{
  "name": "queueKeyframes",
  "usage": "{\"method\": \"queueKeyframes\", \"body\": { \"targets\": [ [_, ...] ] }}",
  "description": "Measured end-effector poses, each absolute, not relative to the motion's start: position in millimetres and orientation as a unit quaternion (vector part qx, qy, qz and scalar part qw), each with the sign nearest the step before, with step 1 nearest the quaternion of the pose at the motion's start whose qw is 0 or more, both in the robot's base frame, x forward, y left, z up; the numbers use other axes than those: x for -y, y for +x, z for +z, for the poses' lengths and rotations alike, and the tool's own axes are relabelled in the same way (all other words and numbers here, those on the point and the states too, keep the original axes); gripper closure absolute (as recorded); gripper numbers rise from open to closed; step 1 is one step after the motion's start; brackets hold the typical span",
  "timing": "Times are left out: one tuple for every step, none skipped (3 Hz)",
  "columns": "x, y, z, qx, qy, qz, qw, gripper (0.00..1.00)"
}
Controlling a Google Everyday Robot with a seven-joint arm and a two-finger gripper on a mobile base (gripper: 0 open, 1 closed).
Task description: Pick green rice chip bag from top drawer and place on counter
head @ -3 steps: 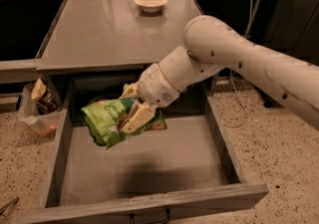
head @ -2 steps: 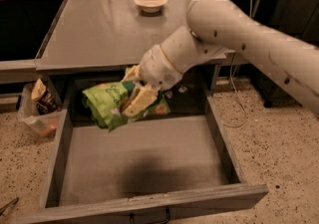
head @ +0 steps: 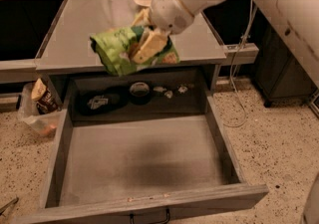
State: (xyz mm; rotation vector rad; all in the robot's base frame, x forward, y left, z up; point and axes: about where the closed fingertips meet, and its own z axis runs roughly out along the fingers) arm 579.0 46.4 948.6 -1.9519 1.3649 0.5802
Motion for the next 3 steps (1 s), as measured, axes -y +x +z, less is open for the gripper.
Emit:
{"method": "queueKeyframes", "body": {
  "targets": [
    [-34.4, 617.7, 988.9, -0.532, -0.727, 0.157, 0.404, 1.00],
    [-34.2, 650.7, 990.0, -0.560, -0.684, 0.123, 0.452, 1.00],
    [-44.7, 696.7, 984.0, -0.582, -0.655, 0.096, 0.473, 1.00]
  ]
}}
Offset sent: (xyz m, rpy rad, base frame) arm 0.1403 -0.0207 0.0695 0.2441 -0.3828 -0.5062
